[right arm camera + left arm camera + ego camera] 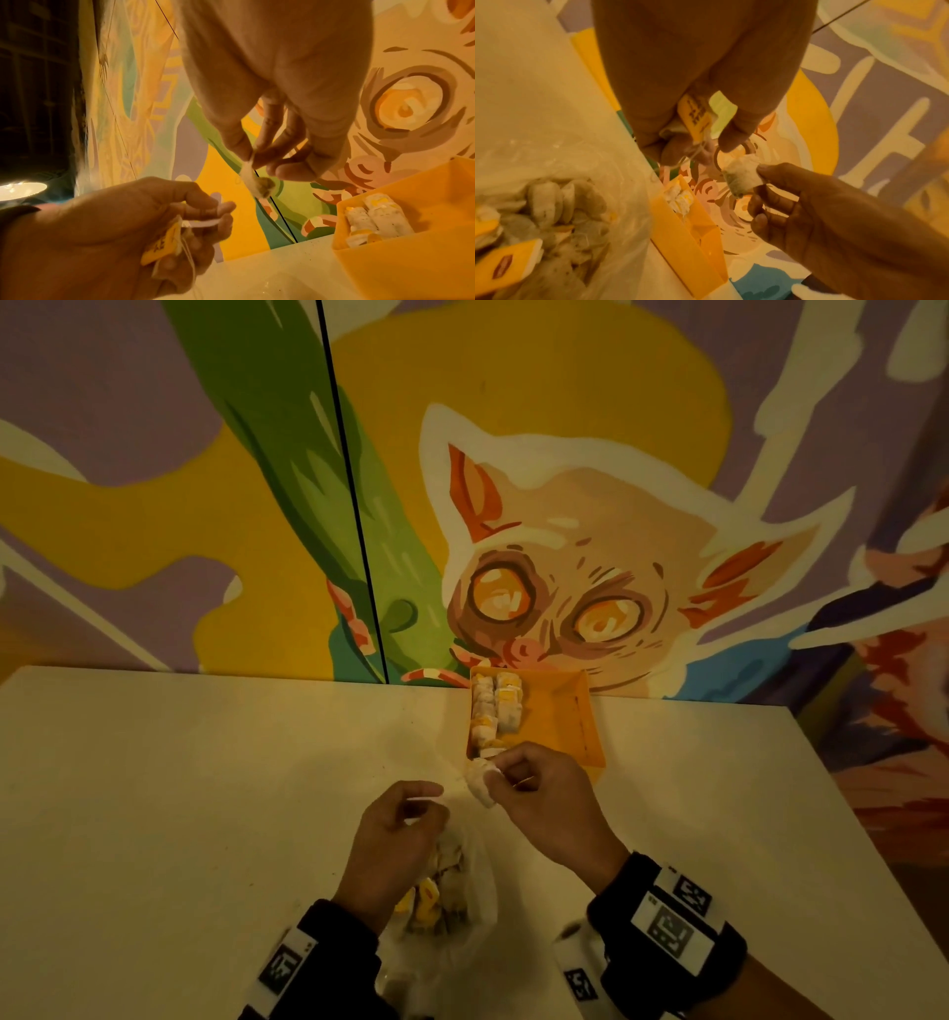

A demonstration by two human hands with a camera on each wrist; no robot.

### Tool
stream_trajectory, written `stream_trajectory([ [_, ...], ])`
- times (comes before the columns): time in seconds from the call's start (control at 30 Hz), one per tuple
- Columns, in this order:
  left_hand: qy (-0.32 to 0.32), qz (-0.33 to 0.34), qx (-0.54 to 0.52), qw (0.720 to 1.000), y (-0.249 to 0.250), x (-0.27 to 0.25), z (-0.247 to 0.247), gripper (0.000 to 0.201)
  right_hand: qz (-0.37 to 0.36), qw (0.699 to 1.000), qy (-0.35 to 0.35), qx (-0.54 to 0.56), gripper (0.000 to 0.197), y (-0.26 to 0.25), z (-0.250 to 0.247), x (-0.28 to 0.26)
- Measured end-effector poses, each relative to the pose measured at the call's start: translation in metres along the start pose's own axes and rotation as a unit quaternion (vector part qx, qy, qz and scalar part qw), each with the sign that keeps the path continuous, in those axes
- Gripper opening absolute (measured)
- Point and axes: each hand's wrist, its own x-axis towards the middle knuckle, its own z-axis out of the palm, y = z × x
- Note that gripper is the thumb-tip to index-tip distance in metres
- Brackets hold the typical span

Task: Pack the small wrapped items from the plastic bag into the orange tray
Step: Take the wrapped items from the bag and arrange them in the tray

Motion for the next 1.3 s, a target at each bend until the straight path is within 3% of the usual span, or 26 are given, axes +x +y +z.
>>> stream_trajectory([
  [0.13, -0.040, 0.141, 0.146, 0.978, 0.001, -0.004, 0.006, 0.035, 0.023, 1.000, 0.003, 0.003, 0.012, -0.005, 0.003, -0.005],
  [0.27, -0.035, 0.224, 0.197, 0.954, 0.000, -0.008, 0.013, 0.031, 0.028, 0.999, -0.018, 0.022, 0.013, -0.013, 0.009, -0.009],
  [0.4, -0.050, 0.221, 0.174, 0.958, 0.000, -0.008, 0.015, 0.015, 0.033, 0.997, -0.054, 0.050, 0.024, -0.014, 0.010, -0.009],
  [0.6, -0.086, 0.203, 0.154, 0.963, -0.002, 0.000, 0.007, 0.021, 0.017, 0.995, -0.067, 0.066, 0.032, -0.013, -0.003, -0.004],
  [0.7, -0.134, 0.187, 0.151, 0.961, 0.000, 0.002, 0.005, 0.021, 0.007, 0.988, -0.145, 0.041, 0.031, -0.015, -0.011, 0.001],
  [0.83, -0.175, 0.164, 0.143, 0.960, 0.005, 0.002, 0.006, 0.021, 0.004, 0.979, -0.201, 0.036, 0.007, -0.013, -0.016, 0.007],
  [0.97, -0.119, 0.066, 0.119, 0.984, 0.004, 0.011, 0.007, 0.012, 0.053, 0.984, -0.158, 0.057, 0.008, -0.009, -0.021, 0.022],
  [1.1, -0.061, -0.034, 0.027, 0.997, 0.001, 0.025, 0.002, 0.011, 0.099, 0.987, -0.118, 0.035, 0.008, 0.009, -0.029, 0.058],
  [1.2, -0.042, -0.113, -0.069, 0.990, -0.001, 0.037, 0.001, 0.014, 0.112, 0.987, -0.116, -0.014, 0.017, 0.029, -0.032, 0.090],
  [1.3, -0.019, -0.148, -0.143, 0.978, -0.004, 0.049, 0.000, 0.017, 0.131, 0.982, -0.121, -0.056, 0.020, 0.045, -0.028, 0.120],
])
